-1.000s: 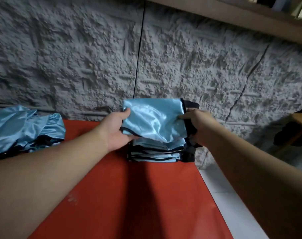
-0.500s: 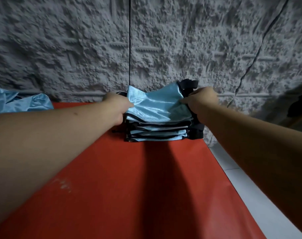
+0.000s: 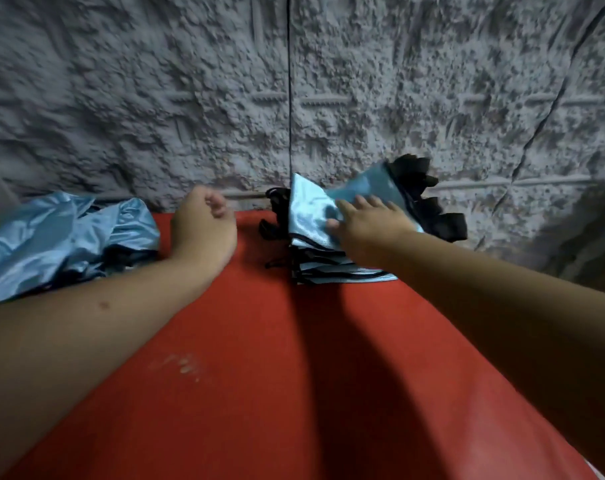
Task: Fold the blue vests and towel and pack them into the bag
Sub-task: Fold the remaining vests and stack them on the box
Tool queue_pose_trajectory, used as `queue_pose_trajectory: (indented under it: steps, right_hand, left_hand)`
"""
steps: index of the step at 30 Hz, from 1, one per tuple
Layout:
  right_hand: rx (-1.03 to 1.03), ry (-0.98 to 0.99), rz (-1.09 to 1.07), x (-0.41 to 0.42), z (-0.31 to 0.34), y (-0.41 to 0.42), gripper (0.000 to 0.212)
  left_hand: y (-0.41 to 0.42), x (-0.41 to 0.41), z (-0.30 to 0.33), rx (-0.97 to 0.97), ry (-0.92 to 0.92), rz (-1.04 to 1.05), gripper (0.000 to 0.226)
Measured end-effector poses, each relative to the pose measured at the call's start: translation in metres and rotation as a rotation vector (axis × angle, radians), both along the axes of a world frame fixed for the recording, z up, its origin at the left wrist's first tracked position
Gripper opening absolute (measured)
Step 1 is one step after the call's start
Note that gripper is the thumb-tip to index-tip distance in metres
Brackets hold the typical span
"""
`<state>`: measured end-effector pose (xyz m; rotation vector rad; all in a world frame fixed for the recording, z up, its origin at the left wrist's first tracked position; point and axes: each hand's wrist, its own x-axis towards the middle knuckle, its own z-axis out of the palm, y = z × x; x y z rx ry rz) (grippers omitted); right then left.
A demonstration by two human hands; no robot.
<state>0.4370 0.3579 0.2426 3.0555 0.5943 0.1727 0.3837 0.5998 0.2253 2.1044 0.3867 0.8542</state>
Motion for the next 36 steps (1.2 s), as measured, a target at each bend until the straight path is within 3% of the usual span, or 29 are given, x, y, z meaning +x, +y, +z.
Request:
queue_pose_trajectory:
  steps: [3,6,9,11,14,16,20,23,25,29,32,36]
  right_hand:
    - [-0.217,0.004,0.030,0.002,-0.009,-0.007,0.044]
    - [-0.262,0.080,-0.012,0.001,-0.005,-0.002,0.041]
    - [-0.074,0.176,-0.164,-0.003,0.010,0.019,0.035]
    - [0.057,0.125,-0.173,-0.006,0.015,0.028,0.032]
    - [0.157,-0.059,-0.132,-0.013,0.021,0.044,0.033]
    - [0.194,-0.055,-0.180,-0.008,0.021,0.043,0.033]
    - [-0.072,0.048,-0.257,0.009,0.019,0.005,0.063]
    - [-0.081,-0.004,-0.476,0.017,0.025,-0.022,0.060]
    - [-0.020,0.068,-0.652,0.018,0.027,-0.031,0.065]
    - [0.265,0.118,-0.480,0.014,0.022,-0.041,0.041]
    - [0.444,0.104,-0.454,0.009,0.031,-0.045,0.035]
    - [0.741,-0.087,-0.548,-0.012,0.055,-0.045,0.022]
  left_hand:
    - [0.045,-0.032,-0.022,0.076,0.062,-0.001,0.012]
    - [0.090,-0.059,-0.027,0.224,0.108,-0.017,0.017]
    - [0.141,-0.072,-0.023,0.515,0.216,0.159,0.024]
    - [0.163,-0.074,-0.018,0.605,0.352,0.335,0.043]
    - [0.192,-0.074,-0.015,0.528,0.524,0.435,0.072]
    - [0.209,-0.072,-0.018,0.433,0.588,0.411,0.071]
    - [0.228,-0.074,-0.022,0.409,0.598,0.360,0.070]
    - [0.235,-0.069,-0.027,0.439,0.565,0.328,0.075]
    - [0.241,-0.063,-0.033,0.452,0.542,0.312,0.080]
    - [0.255,-0.057,-0.048,0.452,0.497,0.352,0.094]
    - [0.277,-0.048,-0.070,0.461,0.554,0.380,0.099]
    - [0.266,-0.061,-0.054,0.388,0.500,0.351,0.078]
